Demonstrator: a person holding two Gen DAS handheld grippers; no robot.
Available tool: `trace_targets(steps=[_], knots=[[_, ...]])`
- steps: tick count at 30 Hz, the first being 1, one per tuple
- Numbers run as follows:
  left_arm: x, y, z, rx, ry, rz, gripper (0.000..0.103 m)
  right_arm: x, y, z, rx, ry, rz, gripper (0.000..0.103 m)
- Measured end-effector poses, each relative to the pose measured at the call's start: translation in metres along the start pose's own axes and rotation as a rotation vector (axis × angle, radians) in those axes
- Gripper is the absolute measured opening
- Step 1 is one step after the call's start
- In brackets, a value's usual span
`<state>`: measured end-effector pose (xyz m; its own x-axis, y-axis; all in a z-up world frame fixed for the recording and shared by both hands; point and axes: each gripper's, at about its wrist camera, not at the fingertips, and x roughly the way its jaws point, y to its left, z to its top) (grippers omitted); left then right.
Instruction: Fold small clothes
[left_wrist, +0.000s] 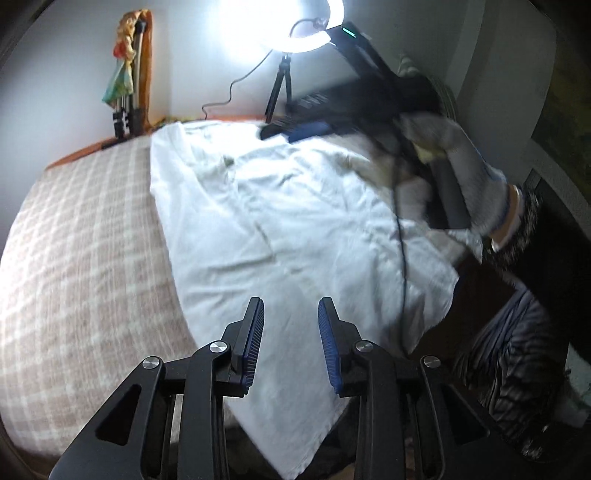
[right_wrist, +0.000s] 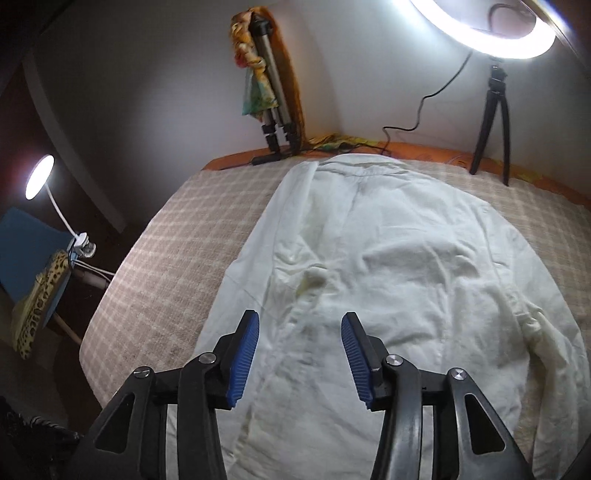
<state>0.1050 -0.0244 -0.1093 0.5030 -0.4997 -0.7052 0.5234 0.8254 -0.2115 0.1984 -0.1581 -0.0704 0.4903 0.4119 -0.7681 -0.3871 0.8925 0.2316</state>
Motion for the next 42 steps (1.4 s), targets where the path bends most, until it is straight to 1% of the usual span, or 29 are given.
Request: trace_targets(steps=[2, 3, 9, 11, 13, 15, 16, 17, 21, 25, 27, 29, 32, 34, 37, 39, 42], knots=[[0.000, -0.003, 0.007, -0.001, -0.014, -0.013, 0.038, -0.017, -0.019, -0.006, 0.021, -0.015, -0.035, 0.049], [0.001, -0.005, 0.009, 0.001, -0.020, -0.017, 0.039, -0.023, -0.028, -0.008, 0.034, -0.021, -0.051, 0.049], [0.010, -0.027, 0.018, 0.059, -0.018, -0.056, 0.041, -0.076, -0.094, -0.037, 0.150, -0.086, -0.136, 0.051], [0.016, -0.035, 0.019, 0.073, -0.009, -0.073, 0.044, -0.094, -0.120, -0.053, 0.198, -0.096, -0.173, 0.051], [0.021, -0.043, 0.021, 0.085, -0.002, -0.084, 0.045, -0.110, -0.144, -0.068, 0.252, -0.104, -0.200, 0.051], [0.027, -0.051, 0.024, 0.096, 0.007, -0.096, 0.051, -0.127, -0.170, -0.085, 0.311, -0.114, -0.222, 0.051], [0.030, -0.055, 0.025, 0.099, 0.008, -0.101, 0.058, -0.135, -0.180, -0.092, 0.335, -0.117, -0.231, 0.051], [0.033, -0.059, 0.027, 0.103, 0.009, -0.106, 0.061, -0.143, -0.191, -0.102, 0.359, -0.119, -0.243, 0.051], [0.049, -0.072, 0.036, 0.097, 0.027, -0.132, 0.061, -0.167, -0.220, -0.134, 0.399, -0.107, -0.307, 0.051], [0.063, -0.084, 0.043, 0.090, 0.034, -0.160, 0.061, -0.186, -0.249, -0.166, 0.446, -0.080, -0.347, 0.052], [0.069, -0.090, 0.045, 0.092, 0.040, -0.171, 0.061, -0.193, -0.264, -0.182, 0.471, -0.071, -0.366, 0.053], [0.075, -0.095, 0.047, 0.090, 0.047, -0.179, 0.061, -0.196, -0.276, -0.195, 0.494, -0.057, -0.364, 0.058], [0.083, -0.098, 0.049, 0.078, 0.056, -0.185, 0.061, -0.191, -0.291, -0.210, 0.512, -0.027, -0.350, 0.058], [0.086, -0.100, 0.049, 0.069, 0.059, -0.189, 0.061, -0.183, -0.297, -0.214, 0.506, 0.004, -0.337, 0.059], [0.089, -0.101, 0.049, 0.062, 0.061, -0.188, 0.061, -0.173, -0.302, -0.218, 0.483, 0.049, -0.359, 0.061], [0.090, -0.100, 0.048, 0.056, 0.063, -0.184, 0.061, -0.168, -0.305, -0.219, 0.486, 0.065, -0.378, 0.065], [0.091, -0.098, 0.046, 0.037, 0.070, -0.186, 0.061, -0.162, -0.309, -0.221, 0.498, 0.073, -0.394, 0.065]])
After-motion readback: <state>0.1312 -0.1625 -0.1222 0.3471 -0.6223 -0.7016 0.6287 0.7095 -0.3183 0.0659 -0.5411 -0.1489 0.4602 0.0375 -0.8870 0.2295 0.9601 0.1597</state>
